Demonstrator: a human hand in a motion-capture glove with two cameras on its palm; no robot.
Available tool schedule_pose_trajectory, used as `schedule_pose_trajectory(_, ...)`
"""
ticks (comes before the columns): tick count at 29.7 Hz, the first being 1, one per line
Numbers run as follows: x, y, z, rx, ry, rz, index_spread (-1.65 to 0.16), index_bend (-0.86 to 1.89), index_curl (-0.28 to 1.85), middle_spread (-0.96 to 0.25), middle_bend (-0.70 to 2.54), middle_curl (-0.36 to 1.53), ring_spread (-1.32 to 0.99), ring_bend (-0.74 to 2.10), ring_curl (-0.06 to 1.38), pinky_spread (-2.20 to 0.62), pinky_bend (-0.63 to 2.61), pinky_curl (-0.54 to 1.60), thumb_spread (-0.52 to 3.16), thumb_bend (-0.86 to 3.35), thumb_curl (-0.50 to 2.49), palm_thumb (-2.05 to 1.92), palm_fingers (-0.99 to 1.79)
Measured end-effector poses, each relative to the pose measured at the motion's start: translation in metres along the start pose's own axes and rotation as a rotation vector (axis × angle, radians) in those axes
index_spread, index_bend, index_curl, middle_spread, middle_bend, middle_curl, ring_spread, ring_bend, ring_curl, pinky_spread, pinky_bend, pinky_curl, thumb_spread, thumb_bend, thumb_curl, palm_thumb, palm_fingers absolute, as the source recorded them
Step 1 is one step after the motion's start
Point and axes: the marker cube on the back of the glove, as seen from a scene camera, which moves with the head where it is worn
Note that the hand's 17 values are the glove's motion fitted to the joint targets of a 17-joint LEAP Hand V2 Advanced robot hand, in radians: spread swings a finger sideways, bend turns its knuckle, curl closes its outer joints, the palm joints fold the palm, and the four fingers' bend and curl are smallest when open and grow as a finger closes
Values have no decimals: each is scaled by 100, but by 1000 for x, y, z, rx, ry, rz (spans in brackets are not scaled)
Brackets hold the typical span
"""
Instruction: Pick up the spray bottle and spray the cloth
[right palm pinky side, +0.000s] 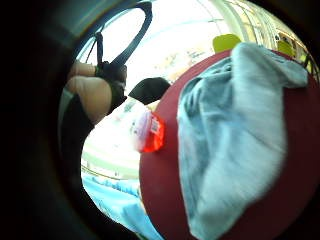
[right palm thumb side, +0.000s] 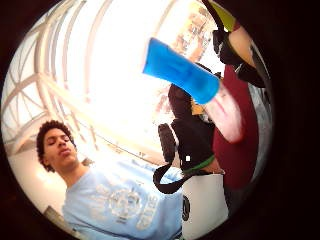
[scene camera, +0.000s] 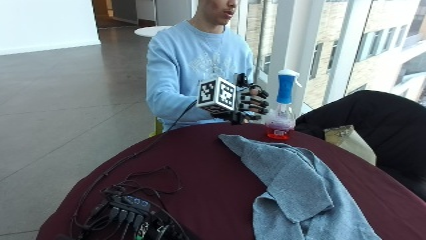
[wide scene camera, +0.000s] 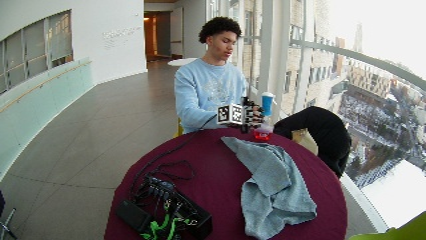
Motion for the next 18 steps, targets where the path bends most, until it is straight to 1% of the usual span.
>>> schedule_pose_trajectory(5,14,49,-62,14,237,23,-27,12,29,-7,30,45,-4,45,38,10,23,36,109,-2,42,64,97)
schedule_pose_trajectory(12,49,118,-123,17,496,109,-30,9,27,-8,30,45,-4,43,38,12,22,36,111,-2,40,64,90)
schedule_pose_trajectory(15,65,140,-143,18,558,143,-30,10,26,-8,30,45,-3,41,38,14,21,36,111,-2,39,64,89)
schedule_pose_trajectory(18,73,153,-155,30,570,182,-31,10,26,-8,30,45,-3,40,37,14,21,36,111,-2,39,64,88)
